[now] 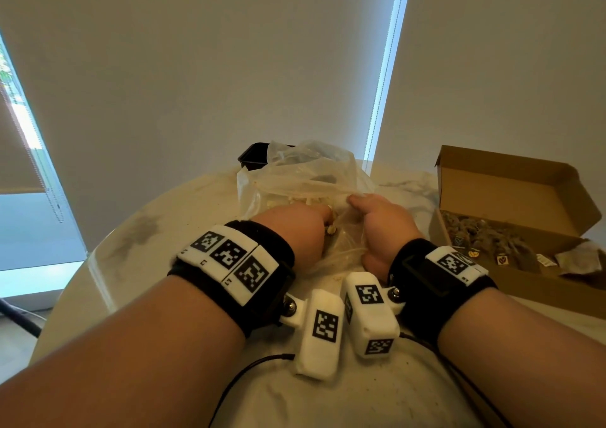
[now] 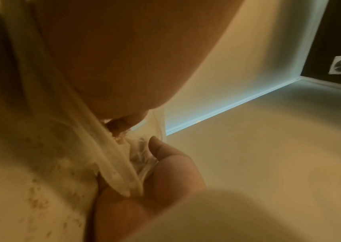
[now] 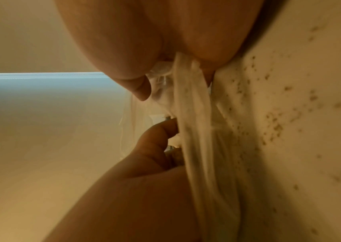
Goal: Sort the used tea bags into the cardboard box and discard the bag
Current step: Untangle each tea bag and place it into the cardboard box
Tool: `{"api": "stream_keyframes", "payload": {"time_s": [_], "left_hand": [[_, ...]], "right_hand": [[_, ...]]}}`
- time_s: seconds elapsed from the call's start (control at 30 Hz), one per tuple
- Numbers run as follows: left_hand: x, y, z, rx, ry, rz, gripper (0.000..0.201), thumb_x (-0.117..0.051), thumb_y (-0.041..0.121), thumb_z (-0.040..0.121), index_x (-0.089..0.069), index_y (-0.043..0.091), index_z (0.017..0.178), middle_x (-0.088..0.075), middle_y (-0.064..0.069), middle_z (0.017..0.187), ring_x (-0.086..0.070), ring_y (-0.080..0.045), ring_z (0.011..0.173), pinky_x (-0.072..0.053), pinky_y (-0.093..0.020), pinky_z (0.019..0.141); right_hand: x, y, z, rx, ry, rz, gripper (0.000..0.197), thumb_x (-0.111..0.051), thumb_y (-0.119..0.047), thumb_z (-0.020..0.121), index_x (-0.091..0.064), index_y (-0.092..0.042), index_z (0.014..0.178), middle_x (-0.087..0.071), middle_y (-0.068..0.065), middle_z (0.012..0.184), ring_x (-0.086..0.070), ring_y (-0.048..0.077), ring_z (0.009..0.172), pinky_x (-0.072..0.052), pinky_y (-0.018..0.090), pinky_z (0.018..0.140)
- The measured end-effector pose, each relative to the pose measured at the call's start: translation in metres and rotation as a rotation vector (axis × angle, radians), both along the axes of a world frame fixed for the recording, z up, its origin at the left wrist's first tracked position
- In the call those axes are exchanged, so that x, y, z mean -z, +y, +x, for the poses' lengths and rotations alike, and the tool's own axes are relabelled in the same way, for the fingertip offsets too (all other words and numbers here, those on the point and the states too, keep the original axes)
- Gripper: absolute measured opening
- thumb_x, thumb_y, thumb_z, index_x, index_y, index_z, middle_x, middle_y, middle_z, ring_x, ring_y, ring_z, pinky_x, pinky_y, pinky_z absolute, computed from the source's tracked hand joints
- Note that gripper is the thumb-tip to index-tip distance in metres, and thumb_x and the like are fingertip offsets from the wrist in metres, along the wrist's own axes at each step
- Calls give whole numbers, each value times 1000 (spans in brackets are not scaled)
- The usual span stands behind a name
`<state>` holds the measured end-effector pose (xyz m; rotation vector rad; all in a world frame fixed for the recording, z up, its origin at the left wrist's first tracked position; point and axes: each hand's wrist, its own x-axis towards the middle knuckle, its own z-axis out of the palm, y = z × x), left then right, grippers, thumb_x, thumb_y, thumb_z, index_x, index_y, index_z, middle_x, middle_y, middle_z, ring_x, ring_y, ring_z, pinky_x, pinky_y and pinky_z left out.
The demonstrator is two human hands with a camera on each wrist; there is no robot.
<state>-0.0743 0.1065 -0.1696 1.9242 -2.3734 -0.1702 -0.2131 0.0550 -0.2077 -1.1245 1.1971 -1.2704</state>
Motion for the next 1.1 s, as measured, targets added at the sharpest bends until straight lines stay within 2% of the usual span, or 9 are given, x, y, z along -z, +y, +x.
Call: {"api": "stream_keyframes", "payload": {"time_s": [0.07, 0.2, 0.33, 0.47, 0.57, 0.7, 0.9, 1.03, 1.1], "left_hand": [[0, 1, -1, -6, -11, 6, 57, -56, 33, 97, -34, 32, 149, -50, -8, 134, -57, -30, 113, -49, -40, 95], [2, 0, -2, 6, -4, 58, 75, -54, 36, 96, -9, 42, 156, -44, -10, 142, -55, -32, 117, -49, -46, 101], [4, -4, 2, 18, 83, 47, 56, -53, 38, 93, -36, 39, 147, -51, -5, 134, -55, -27, 114, -47, -41, 100], [7, -9, 4, -9, 206, -10, 38, -62, 35, 91, -55, 30, 128, -63, 4, 115, -58, -18, 103, -46, -31, 90], [8, -13, 5, -61, 240, -40, 24, -60, 27, 92, -59, 26, 117, -63, 1, 109, -58, -20, 99, -43, -30, 83], [10, -16, 4, -71, 243, -48, 22, -58, 26, 91, -60, 25, 113, -65, 1, 103, -61, -21, 97, -50, -34, 87], [13, -14, 2, -21, 210, -16, 35, -61, 42, 89, -59, 31, 122, -64, 2, 112, -60, -21, 101, -51, -41, 94], [9, -14, 0, -87, 225, -28, 22, -60, 28, 93, -66, 24, 114, -67, -1, 108, -62, -22, 101, -50, -36, 93], [8, -13, 0, -95, 242, -36, 18, -57, 23, 94, -67, 24, 109, -66, 1, 100, -62, -21, 97, -47, -31, 84]], "right_hand": [[-1, 3, -2, -21, -18, -17, 19, -67, -31, 80, -68, -23, 98, -67, 15, 125, -62, 37, 118, -48, 58, 102], [-1, 4, -4, -29, -18, -28, 15, -66, -26, 84, -67, -24, 99, -66, 15, 126, -61, 38, 120, -47, 58, 103], [0, 2, -5, -34, -17, -28, 18, -66, -25, 86, -67, -21, 104, -66, 15, 125, -62, 36, 119, -48, 57, 102], [0, 2, -3, -38, -8, -22, 21, -69, -27, 80, -68, -22, 101, -69, 14, 121, -64, 36, 116, -49, 58, 101], [0, 2, -3, -53, -2, -25, 18, -70, -29, 79, -69, -24, 97, -70, 12, 119, -65, 35, 115, -50, 57, 101], [1, 1, -3, -50, -11, -27, 13, -69, -27, 81, -69, -24, 94, -69, 14, 120, -64, 37, 116, -49, 57, 101], [1, 1, -4, -44, -11, -26, 10, -68, -25, 84, -68, -23, 94, -70, 12, 115, -64, 37, 115, -50, 56, 101], [0, 2, -4, -44, -2, -10, 9, -68, -25, 86, -68, -23, 95, -68, 14, 122, -63, 36, 117, -49, 55, 102], [0, 2, -4, -46, -3, -6, 8, -67, -25, 87, -67, -24, 95, -68, 13, 123, -62, 36, 119, -49, 55, 102]]}}
